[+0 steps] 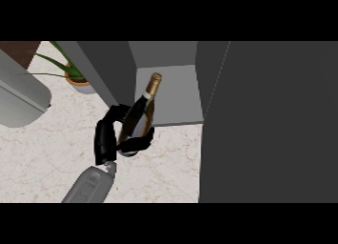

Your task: Pick up the wine, place it into the cabinet and close the cabinet

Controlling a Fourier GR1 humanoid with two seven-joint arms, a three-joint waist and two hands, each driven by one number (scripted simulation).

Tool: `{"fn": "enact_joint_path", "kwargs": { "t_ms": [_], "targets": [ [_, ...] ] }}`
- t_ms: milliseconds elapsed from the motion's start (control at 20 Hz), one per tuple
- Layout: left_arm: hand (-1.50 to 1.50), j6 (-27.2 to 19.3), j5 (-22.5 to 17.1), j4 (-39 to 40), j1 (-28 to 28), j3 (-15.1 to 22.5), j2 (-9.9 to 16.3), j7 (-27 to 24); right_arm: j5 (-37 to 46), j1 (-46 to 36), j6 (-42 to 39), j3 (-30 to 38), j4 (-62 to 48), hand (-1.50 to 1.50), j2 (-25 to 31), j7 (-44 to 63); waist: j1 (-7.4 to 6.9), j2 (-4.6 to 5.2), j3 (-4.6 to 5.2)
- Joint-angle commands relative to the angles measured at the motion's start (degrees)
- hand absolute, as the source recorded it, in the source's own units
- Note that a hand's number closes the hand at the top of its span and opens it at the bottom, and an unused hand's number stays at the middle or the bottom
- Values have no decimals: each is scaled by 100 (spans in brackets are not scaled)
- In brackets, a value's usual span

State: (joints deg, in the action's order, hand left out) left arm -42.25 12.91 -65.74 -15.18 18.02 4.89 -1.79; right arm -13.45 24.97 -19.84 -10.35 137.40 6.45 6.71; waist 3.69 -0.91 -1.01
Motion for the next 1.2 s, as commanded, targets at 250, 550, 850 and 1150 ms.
{"fn": "enact_joint_path", "kwargs": {
  "t_ms": [250,550,850,1150],
  "targets": [
    [150,424,-240,1008,-1279,-279,-194,494,-412,81,-3,79,223,-150,13,135,313,235,111],
    [150,224,-339,916,-1302,-329,-286,505,-396,33,-68,-9,219,-150,18,134,374,249,114],
    [150,-266,104,1007,-1467,-168,-211,454,-461,47,-166,-41,195,-150,57,117,419,245,101],
    [150,-390,637,1038,-1489,175,67,521,-379,6,-221,-223,177,-150,19,85,570,249,92]
  ]
}}
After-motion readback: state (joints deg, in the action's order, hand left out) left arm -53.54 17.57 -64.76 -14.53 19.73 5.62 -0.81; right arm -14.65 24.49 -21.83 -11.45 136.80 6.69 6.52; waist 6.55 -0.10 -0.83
